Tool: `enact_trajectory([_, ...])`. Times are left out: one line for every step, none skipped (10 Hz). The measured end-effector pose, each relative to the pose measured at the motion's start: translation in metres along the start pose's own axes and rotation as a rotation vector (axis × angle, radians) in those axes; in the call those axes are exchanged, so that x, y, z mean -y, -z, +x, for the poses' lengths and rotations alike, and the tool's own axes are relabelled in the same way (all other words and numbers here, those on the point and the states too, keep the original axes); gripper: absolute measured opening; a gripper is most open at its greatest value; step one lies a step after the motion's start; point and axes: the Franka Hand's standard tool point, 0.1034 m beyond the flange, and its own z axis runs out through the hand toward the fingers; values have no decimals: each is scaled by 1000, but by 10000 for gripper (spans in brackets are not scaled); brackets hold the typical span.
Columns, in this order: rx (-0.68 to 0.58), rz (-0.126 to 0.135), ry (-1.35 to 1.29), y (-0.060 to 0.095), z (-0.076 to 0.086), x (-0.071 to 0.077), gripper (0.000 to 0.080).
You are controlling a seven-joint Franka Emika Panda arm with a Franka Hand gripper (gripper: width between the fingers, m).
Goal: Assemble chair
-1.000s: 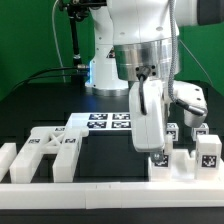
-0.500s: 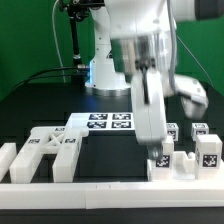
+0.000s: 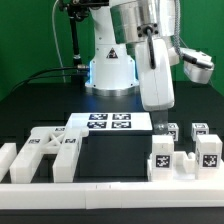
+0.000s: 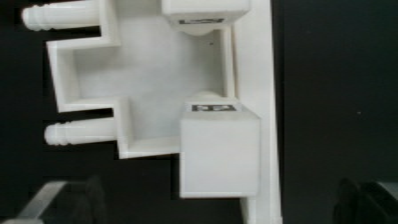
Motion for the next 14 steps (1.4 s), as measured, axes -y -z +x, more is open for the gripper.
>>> enact_trajectory([0, -1, 0, 0, 0, 0, 649])
enact_trajectory([0, -1, 0, 0, 0, 0, 649])
enact_trajectory([0, -1, 0, 0, 0, 0, 649])
enact_trajectory([0, -1, 0, -1, 0, 0, 649])
enact_trajectory([0, -1, 0, -1, 0, 0, 649])
enact_trajectory([0, -1, 0, -1, 0, 0, 649])
enact_trajectory([0, -1, 0, -1, 0, 0, 649])
enact_trajectory([-3, -14, 38, 0, 0, -3, 649])
enact_trajectory([-12, -40, 112, 2, -1, -8, 649])
enact_trajectory([-18, -34, 205, 8, -4, -9, 649])
enact_trajectory([-15, -39, 268, 9, -10, -18, 649])
enact_trajectory([-12, -48, 327, 10, -14, -25, 649])
enact_trajectory([-20, -54, 426, 13, -19, -27, 649])
enact_trajectory([-22, -52, 494, 16, -24, -28, 649])
